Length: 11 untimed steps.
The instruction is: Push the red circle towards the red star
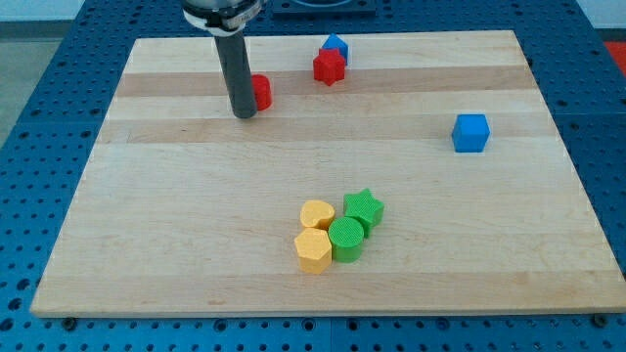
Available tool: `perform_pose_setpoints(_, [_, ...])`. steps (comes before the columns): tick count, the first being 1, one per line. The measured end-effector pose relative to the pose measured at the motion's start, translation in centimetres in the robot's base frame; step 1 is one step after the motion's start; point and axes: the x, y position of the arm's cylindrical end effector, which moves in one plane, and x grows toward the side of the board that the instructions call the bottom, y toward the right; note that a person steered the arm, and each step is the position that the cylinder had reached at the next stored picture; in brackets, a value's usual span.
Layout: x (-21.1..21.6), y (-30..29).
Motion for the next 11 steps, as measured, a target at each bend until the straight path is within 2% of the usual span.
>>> perform_pose_setpoints(2, [-3.3,-1.7])
perform_pose_setpoints(7, [-3.4,0.5])
perform_pose_setpoints(9, [-1.5,1.2])
perform_pose_setpoints(11, [-2.5,3.0])
